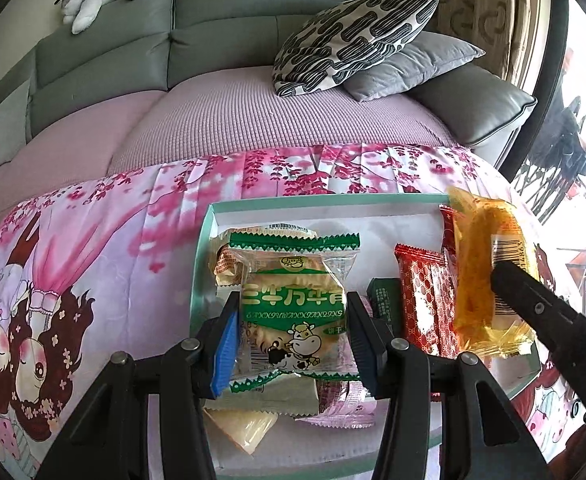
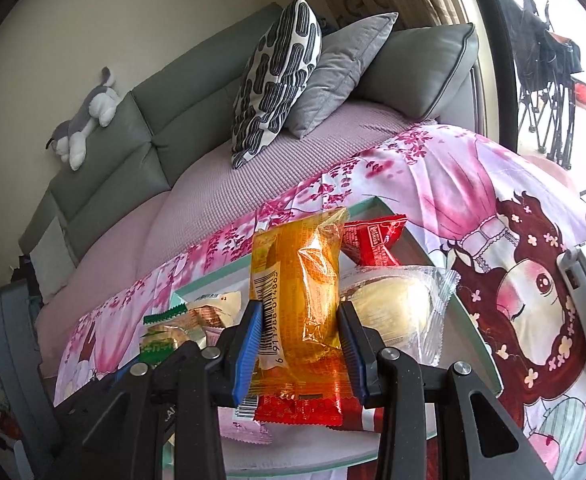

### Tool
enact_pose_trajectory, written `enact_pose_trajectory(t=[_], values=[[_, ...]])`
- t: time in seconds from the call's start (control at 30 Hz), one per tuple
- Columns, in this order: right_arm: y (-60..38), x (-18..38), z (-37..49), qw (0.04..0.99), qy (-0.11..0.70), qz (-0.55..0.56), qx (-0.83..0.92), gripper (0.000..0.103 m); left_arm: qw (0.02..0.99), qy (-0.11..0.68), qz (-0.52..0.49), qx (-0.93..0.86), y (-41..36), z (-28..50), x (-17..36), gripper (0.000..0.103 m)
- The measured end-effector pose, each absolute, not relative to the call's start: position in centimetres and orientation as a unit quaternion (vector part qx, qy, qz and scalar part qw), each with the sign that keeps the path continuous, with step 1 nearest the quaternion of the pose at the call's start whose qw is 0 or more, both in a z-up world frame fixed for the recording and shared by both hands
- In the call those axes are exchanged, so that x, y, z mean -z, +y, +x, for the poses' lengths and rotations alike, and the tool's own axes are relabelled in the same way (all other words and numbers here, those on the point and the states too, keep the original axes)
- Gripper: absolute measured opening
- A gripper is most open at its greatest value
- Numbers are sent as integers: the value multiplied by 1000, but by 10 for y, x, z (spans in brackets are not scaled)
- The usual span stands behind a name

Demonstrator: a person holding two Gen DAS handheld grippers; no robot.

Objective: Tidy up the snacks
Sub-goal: 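Lower both packs into the tray and open both grippers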

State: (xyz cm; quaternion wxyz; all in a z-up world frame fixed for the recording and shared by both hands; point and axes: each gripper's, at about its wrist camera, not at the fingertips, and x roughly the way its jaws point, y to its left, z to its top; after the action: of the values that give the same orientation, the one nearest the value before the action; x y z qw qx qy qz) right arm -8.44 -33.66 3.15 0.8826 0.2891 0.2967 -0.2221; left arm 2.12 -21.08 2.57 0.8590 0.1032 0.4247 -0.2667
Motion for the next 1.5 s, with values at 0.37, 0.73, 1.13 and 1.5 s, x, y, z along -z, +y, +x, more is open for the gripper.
enact_pose_trajectory(t=[0.37,0.73,1.13,1.5], values=[[-330,-24,-74,881,315,281,212,41,853,436,99,269,-214,25,-16,52],[-326,-13,-64,875,333,284,207,41,854,438,100,263,-214,29,-12,52],[-327,-9,-62,869,340,290,210,41,855,434,110,262,-217,29,-11,52],[-327,-15,-64,873,337,286,209,54,855,433,104,266,-213,28,-17,64]])
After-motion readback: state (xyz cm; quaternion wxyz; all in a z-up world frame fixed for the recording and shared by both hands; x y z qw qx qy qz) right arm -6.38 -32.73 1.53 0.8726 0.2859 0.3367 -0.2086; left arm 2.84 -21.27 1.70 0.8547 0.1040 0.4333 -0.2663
